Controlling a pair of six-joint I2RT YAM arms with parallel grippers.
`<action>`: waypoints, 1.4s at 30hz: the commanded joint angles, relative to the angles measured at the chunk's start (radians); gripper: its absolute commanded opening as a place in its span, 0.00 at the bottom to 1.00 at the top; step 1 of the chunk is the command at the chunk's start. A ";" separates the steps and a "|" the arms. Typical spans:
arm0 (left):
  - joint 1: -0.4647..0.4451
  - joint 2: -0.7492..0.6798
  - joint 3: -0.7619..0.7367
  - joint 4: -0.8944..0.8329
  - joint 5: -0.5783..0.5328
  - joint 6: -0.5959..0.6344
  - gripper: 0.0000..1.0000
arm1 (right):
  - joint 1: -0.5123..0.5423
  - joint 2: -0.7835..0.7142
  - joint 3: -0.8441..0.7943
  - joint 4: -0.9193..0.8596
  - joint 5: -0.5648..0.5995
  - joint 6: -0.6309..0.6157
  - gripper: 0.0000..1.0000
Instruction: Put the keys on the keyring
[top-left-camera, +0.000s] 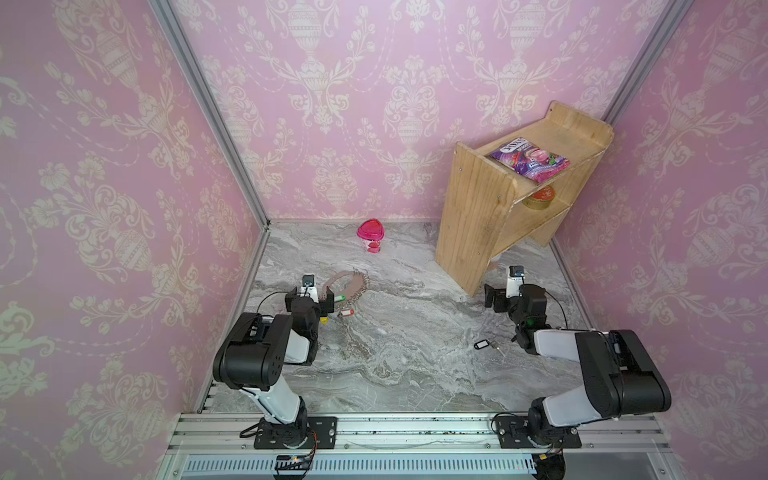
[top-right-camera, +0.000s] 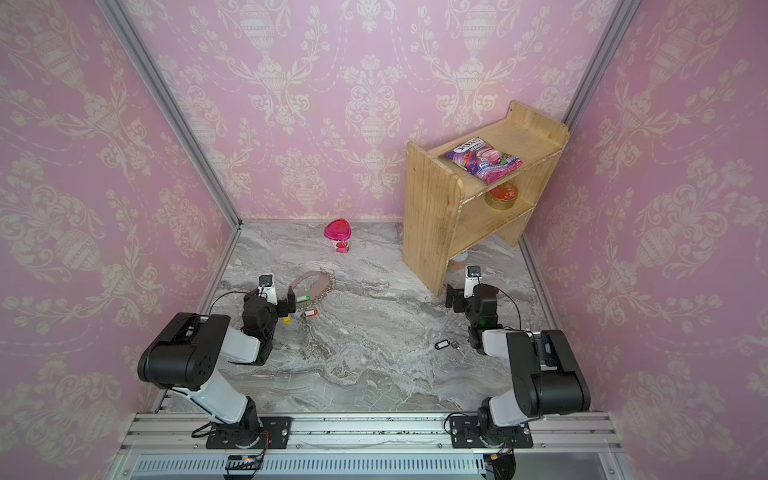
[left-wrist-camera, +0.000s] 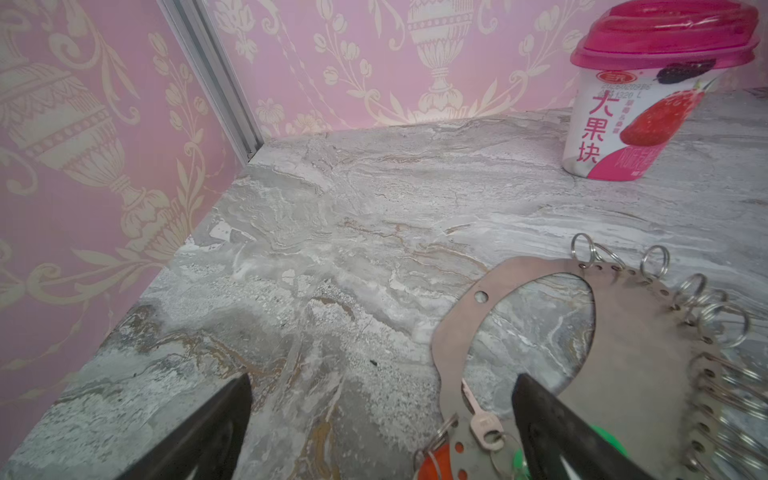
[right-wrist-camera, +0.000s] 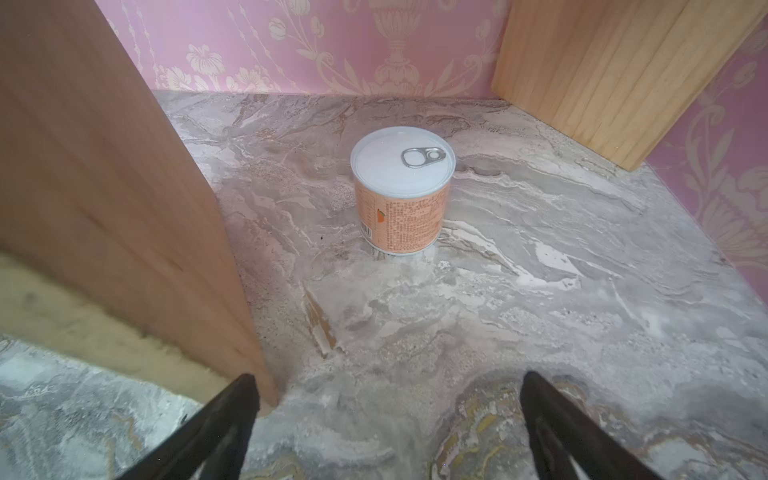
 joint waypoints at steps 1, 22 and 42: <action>0.011 -0.020 0.025 -0.051 -0.054 -0.039 0.99 | -0.003 0.007 0.019 -0.012 -0.006 0.022 1.00; 0.028 -0.025 0.042 -0.089 -0.019 -0.051 0.99 | -0.003 0.009 0.019 -0.013 -0.006 0.023 1.00; -0.012 -0.203 0.412 -0.928 0.056 -0.105 0.99 | 0.108 -0.261 0.290 -0.775 0.090 0.074 1.00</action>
